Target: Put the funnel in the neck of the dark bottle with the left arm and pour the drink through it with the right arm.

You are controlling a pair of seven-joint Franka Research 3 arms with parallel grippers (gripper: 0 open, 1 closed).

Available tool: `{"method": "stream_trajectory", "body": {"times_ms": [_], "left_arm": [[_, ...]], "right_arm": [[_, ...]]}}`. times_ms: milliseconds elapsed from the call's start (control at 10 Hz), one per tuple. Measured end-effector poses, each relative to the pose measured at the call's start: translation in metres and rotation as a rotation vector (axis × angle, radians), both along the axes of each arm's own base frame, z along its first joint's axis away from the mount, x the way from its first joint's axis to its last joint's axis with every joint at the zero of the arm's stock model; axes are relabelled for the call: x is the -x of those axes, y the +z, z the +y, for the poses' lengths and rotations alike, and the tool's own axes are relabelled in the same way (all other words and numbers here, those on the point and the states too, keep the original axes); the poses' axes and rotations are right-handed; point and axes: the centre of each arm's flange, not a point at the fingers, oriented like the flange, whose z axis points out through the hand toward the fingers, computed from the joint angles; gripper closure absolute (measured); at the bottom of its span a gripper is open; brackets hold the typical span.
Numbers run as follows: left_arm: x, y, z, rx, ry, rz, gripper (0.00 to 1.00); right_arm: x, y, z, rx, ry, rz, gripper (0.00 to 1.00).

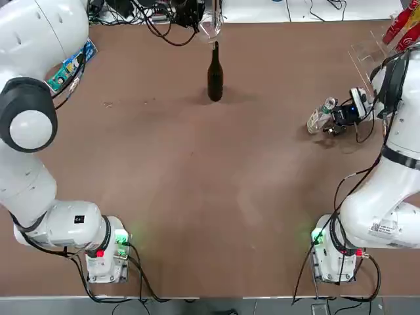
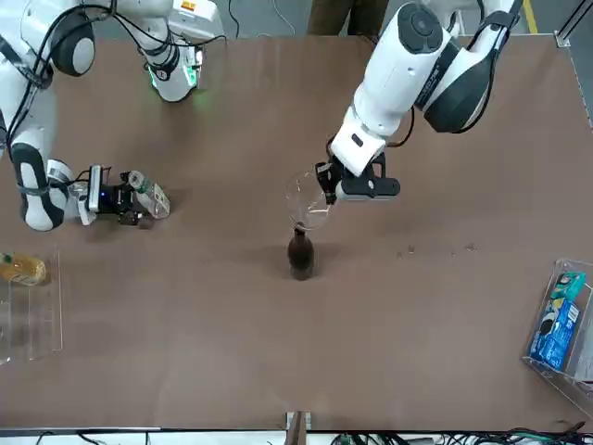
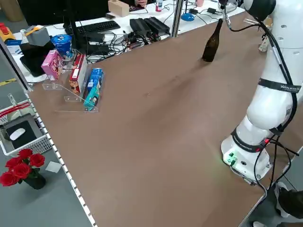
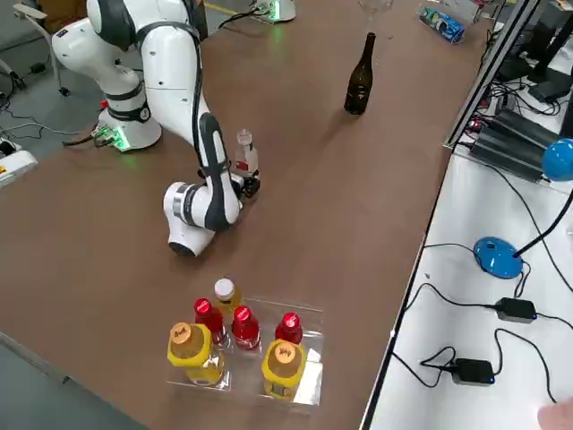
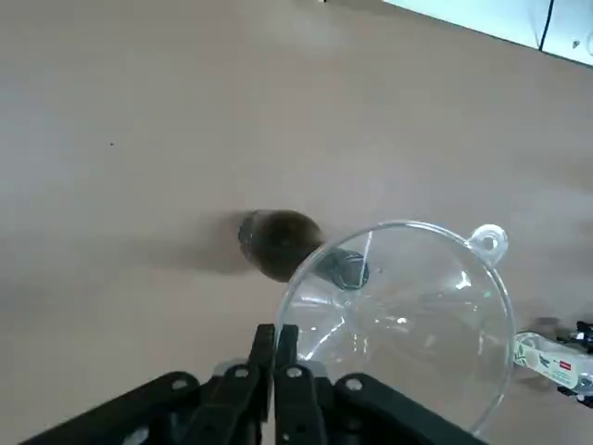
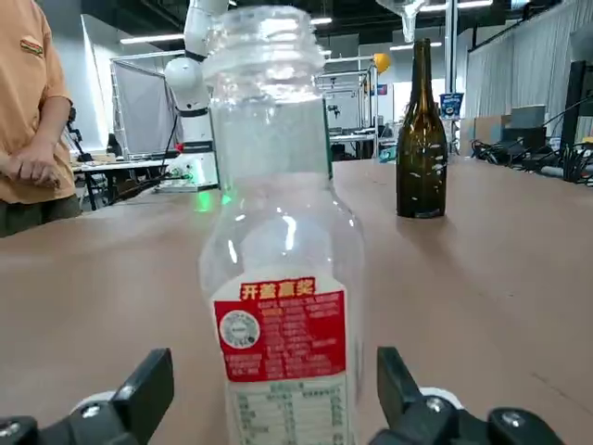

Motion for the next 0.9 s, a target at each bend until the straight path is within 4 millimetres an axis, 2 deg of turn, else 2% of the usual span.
{"method": "stream_trajectory", "body": {"times_ms": [200,500,900], "left_arm": [[-0.0026,-0.0016,0.0006,-0.008,-0.002,-0.01,0.96],[-0.0035,0.0006,0.0008,-0.005,-0.001,-0.015,0.96],[-0.0023,0.0043,-0.0025,0.004,-0.005,-0.024,0.96]], "right_arm": [[-0.0005,-0.0002,0.002,-0.001,0.004,0.0,0.1],[-0.001,-0.0002,0.0035,-0.002,0.007,0.0,0.27],[-0.0011,-0.0002,0.004,-0.002,0.008,0.0,0.33]]}}
